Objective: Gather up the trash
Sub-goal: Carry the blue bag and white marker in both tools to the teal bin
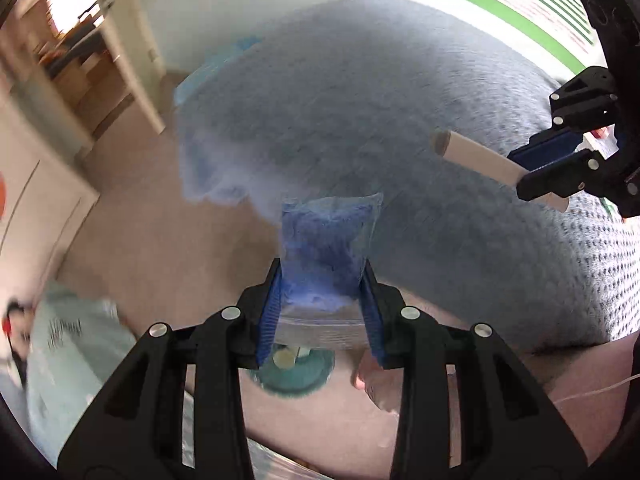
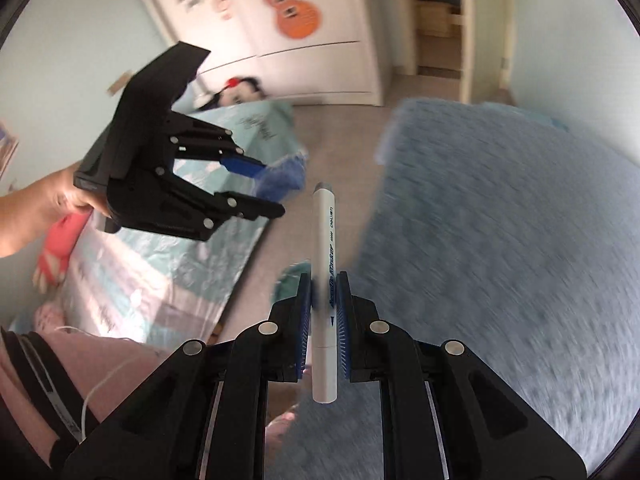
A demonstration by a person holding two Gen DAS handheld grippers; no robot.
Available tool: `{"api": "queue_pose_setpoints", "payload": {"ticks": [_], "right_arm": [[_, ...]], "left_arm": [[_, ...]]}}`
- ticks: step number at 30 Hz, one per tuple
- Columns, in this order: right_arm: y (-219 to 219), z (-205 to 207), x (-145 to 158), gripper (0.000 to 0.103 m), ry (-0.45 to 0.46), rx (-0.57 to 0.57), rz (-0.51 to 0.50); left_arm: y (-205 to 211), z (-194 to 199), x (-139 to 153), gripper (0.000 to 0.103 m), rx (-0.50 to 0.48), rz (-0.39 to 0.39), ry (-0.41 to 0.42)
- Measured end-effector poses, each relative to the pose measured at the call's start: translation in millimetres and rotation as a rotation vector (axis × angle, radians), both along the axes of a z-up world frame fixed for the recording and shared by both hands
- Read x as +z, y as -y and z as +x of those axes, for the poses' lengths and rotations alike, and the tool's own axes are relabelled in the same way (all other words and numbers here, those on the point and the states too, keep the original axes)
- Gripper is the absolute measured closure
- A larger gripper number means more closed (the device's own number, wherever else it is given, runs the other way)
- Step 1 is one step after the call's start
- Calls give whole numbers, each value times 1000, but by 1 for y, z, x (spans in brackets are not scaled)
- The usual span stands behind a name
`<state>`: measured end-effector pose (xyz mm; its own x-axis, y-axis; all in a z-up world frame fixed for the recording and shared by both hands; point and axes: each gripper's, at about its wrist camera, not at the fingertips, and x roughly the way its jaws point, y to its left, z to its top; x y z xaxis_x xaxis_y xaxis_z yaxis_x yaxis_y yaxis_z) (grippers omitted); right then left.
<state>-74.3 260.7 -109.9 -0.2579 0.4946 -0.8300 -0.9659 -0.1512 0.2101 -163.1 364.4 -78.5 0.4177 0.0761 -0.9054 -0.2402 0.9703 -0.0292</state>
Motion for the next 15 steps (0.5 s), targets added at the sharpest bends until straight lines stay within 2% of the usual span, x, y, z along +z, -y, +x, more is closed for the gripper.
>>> {"api": "queue_pose_setpoints", "payload": {"ticks": [9, 15], "right_arm": [[-67, -59, -22, 89, -53, 196, -44], [-99, -82, -45, 89, -87, 267, -103]], "left_arm": [[-31, -71, -39, 69, 234, -84, -58], [-43, -96, -59, 69, 305, -124, -87]]}}
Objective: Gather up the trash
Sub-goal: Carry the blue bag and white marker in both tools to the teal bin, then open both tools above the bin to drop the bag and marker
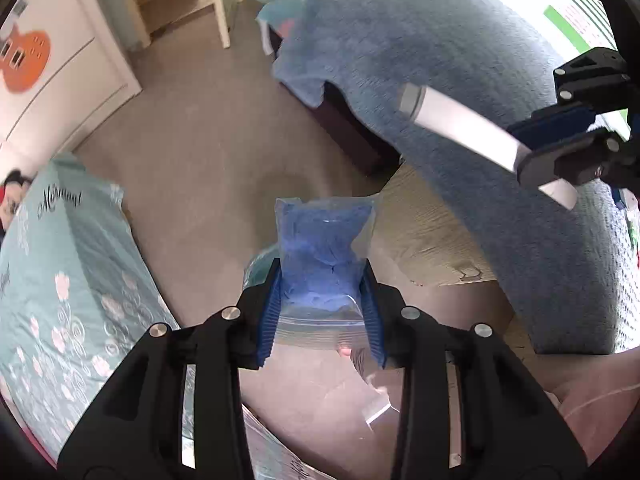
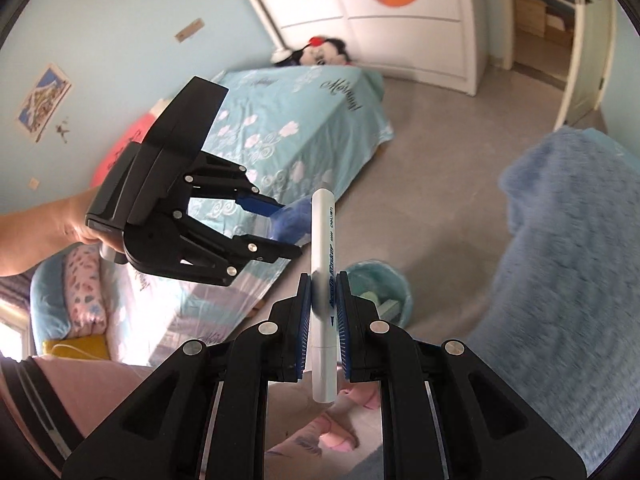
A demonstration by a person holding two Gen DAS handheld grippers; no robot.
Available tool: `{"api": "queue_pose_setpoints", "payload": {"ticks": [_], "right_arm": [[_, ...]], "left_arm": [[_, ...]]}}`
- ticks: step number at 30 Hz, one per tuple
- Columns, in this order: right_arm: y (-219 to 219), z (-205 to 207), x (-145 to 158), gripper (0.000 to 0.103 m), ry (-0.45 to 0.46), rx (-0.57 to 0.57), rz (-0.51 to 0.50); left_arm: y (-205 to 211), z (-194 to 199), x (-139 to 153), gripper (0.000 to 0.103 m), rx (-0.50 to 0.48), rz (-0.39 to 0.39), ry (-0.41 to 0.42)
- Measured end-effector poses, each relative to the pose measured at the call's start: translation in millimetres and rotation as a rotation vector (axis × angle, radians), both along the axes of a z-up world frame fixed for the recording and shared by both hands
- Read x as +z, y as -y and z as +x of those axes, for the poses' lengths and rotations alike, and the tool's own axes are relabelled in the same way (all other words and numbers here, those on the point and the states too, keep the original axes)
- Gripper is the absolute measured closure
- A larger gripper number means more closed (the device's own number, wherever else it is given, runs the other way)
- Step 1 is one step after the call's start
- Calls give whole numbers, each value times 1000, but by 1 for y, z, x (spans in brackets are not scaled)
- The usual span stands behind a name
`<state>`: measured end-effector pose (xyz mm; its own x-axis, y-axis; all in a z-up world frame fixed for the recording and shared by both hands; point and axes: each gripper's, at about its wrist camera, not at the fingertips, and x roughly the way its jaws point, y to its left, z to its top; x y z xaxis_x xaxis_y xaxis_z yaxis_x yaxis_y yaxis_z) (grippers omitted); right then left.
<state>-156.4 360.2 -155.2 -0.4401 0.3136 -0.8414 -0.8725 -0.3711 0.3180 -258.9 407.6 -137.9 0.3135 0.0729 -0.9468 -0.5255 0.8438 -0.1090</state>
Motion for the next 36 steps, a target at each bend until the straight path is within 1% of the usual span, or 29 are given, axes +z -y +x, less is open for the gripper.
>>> {"api": "queue_pose_setpoints", "payload": {"ticks": [3, 10, 11, 12, 13, 14, 15, 16, 18, 22, 27, 31, 36], "right_arm": [[-12, -9, -12, 89, -12, 19, -31], [-35, -31, -41, 89, -38, 49, -98], [-35, -32, -42, 86, -38, 54, -105], [-38, -35, -45, 85, -30, 56, -110], [-43, -37, -51, 75, -22, 57, -118], [-46, -39, -55, 56, -20, 60, -126], [-48, -40, -57, 53, -12, 58, -125], [-50, -40, -58, 52, -4, 56, -129], [-51, -37, -55, 52, -10, 54, -128], [-47, -28, -47, 52, -9, 54, -116], [-39, -10, -39, 52, -7, 27, -105], [-26, 9, -25, 52, -12, -33, -79], [-6, 31, -6, 52, -17, -102, -38]], "left_arm": [[-6, -6, -7, 69, 33, -26, 6], [-17, -17, -30, 67, 69, -65, -7], [-20, -18, -36, 67, 80, -82, -12], [-23, -21, -41, 65, 92, -100, -12], [-26, -25, -48, 56, 116, -117, -23], [-27, -28, -53, 48, 132, -122, -38], [-28, -30, -58, 45, 140, -120, -53], [-28, -31, -61, 43, 147, -111, -68], [-28, -34, -64, 43, 157, -107, -83], [-26, -37, -60, 40, 167, -103, -84], [-22, -36, -55, 40, 158, -96, -86], [-21, -29, -51, 39, 130, -84, -83], [-14, -9, -31, 38, 62, -48, -53]]}}
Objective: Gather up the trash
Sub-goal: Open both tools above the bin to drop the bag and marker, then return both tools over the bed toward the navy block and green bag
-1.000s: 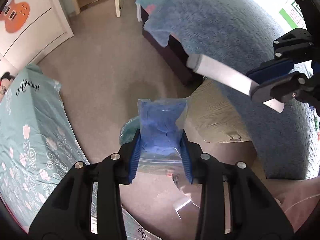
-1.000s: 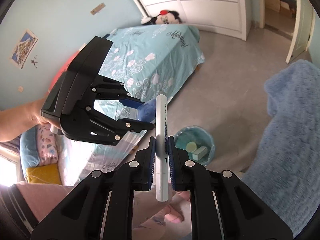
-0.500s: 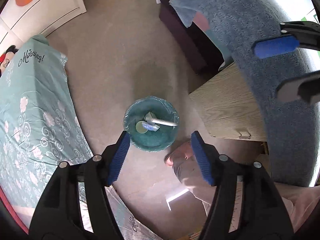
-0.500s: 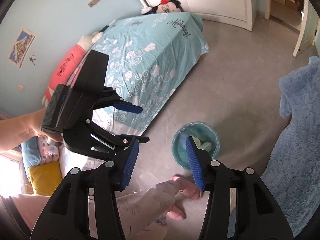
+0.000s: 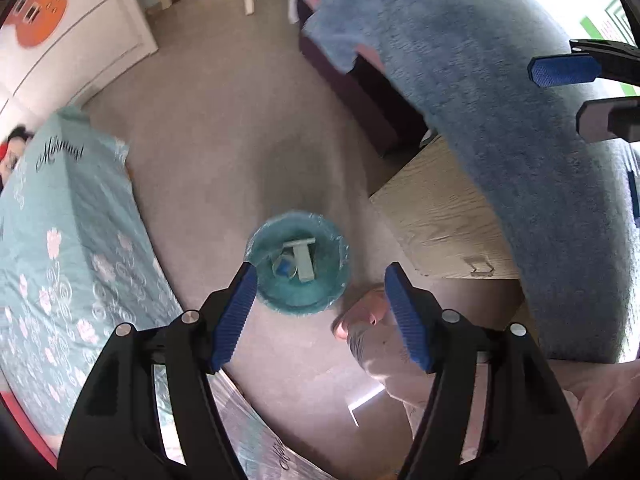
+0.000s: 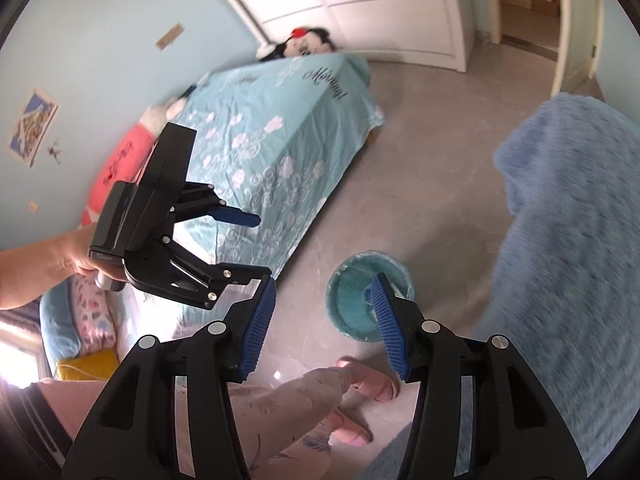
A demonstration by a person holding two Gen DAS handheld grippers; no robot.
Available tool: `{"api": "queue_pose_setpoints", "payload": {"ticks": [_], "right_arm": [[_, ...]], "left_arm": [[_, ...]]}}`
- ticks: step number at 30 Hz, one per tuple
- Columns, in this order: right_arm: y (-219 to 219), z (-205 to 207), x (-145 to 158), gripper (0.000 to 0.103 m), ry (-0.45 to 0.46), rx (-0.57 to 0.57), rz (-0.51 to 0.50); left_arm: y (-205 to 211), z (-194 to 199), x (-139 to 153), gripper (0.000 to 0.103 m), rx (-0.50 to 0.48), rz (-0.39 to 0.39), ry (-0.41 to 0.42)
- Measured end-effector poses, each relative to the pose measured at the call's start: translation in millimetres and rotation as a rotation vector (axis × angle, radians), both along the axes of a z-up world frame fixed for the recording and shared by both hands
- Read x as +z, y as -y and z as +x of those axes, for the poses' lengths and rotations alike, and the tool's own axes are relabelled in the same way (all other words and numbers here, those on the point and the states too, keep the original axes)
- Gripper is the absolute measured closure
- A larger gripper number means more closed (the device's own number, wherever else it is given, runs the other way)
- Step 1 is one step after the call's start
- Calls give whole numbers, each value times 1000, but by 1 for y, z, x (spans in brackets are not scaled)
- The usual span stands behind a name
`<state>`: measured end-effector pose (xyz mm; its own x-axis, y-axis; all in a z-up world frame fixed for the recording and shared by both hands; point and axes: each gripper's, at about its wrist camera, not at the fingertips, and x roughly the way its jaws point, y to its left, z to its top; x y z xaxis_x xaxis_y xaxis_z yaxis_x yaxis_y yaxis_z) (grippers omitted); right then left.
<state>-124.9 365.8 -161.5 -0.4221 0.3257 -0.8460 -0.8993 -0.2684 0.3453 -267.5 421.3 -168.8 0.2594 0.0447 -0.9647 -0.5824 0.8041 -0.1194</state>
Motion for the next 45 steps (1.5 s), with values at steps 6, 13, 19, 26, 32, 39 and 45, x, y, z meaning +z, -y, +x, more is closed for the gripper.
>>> {"api": "queue_pose_setpoints", "payload": {"ticks": [6, 13, 19, 26, 32, 39, 45], "right_arm": [[32, 30, 28, 52, 16, -97, 57], [85, 64, 62, 51, 55, -240, 133], [138, 91, 81, 50, 102, -374, 163], [215, 120, 92, 40, 154, -574, 189], [288, 133, 97, 36, 198, -746, 190], [374, 149, 94, 30, 232, -943, 154], [436, 152, 77, 30, 243, -1041, 93]], "left_arm": [[7, 34, 25, 37, -92, 58, 38], [32, 87, 62, 32, -252, 136, 115], [62, 134, 78, 29, -411, 168, 152], [113, 187, 96, 24, -610, 198, 200], [173, 226, 105, 16, -778, 201, 229], [246, 260, 111, 13, -950, 168, 254], [302, 277, 104, 11, -1066, 136, 258]]}}
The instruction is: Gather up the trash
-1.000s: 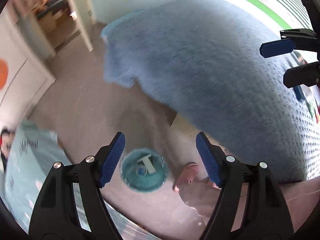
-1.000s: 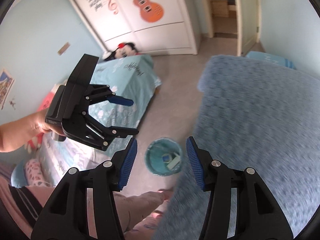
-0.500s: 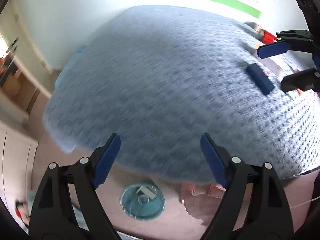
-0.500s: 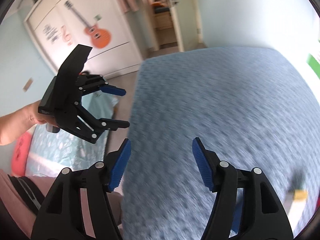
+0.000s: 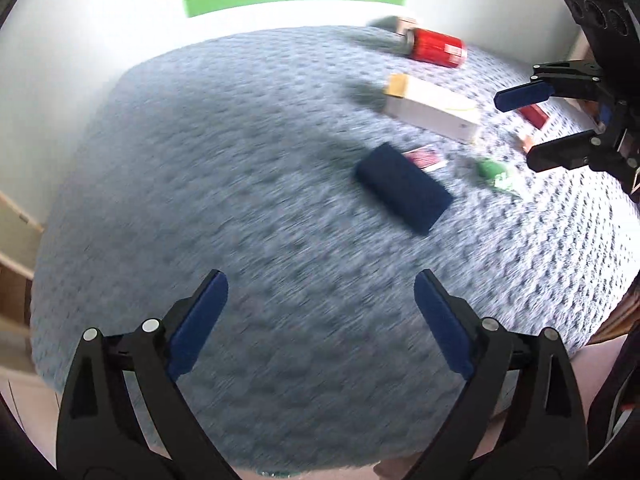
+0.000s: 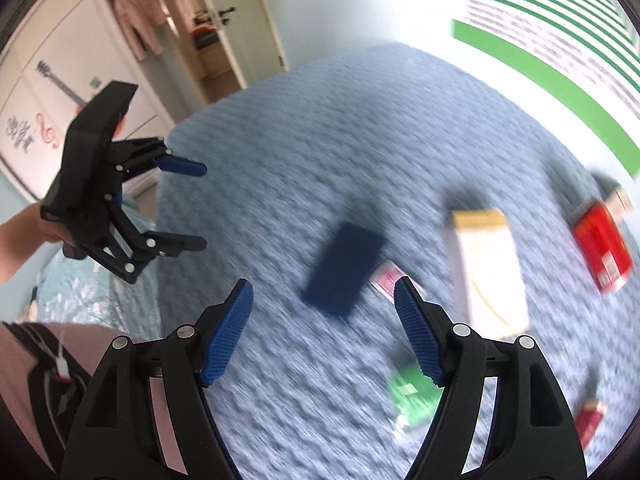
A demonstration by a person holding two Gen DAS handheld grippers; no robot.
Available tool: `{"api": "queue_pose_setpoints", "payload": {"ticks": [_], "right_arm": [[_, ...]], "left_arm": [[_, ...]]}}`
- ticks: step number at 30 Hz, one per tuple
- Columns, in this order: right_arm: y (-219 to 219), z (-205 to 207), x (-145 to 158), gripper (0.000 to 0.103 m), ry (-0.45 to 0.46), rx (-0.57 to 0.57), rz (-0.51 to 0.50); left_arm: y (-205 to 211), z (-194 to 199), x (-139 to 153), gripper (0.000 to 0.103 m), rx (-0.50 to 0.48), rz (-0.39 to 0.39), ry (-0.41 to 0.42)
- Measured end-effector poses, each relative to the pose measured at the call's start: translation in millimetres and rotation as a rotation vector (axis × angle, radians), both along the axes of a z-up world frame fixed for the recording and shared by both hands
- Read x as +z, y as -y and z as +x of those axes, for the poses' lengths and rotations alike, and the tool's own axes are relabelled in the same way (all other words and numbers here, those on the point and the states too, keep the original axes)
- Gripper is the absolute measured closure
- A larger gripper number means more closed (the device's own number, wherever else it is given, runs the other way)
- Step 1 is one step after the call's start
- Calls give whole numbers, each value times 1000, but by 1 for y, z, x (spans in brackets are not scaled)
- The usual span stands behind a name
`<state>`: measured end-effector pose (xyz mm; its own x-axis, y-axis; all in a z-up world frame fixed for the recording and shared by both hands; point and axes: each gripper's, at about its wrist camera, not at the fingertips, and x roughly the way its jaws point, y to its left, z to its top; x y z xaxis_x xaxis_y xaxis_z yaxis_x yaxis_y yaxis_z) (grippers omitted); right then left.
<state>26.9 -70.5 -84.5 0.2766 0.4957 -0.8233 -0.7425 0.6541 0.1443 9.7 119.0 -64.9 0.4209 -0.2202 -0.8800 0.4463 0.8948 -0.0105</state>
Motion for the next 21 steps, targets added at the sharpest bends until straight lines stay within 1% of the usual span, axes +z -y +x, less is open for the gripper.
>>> {"api": "queue_pose_setpoints", "payload": {"ticks": [5, 10, 12, 15, 21], "right_arm": [[31, 0, -14, 30, -24, -46, -25], [55, 1, -30, 30, -43, -54, -49], [63, 3, -37, 30, -54, -55, -55], [73, 4, -48, 30, -70, -53, -60], [77, 4, -63, 30, -75, -31, -61]], "left_arm": [[39, 12, -6, 8, -77, -12, -25], [76, 26, -16, 8, -161, 22, -38], [86, 32, -19, 7, -176, 24, -54], [99, 43, -28, 7, -166, 49, -77], [111, 64, -42, 7, -63, 46, -118]]}}
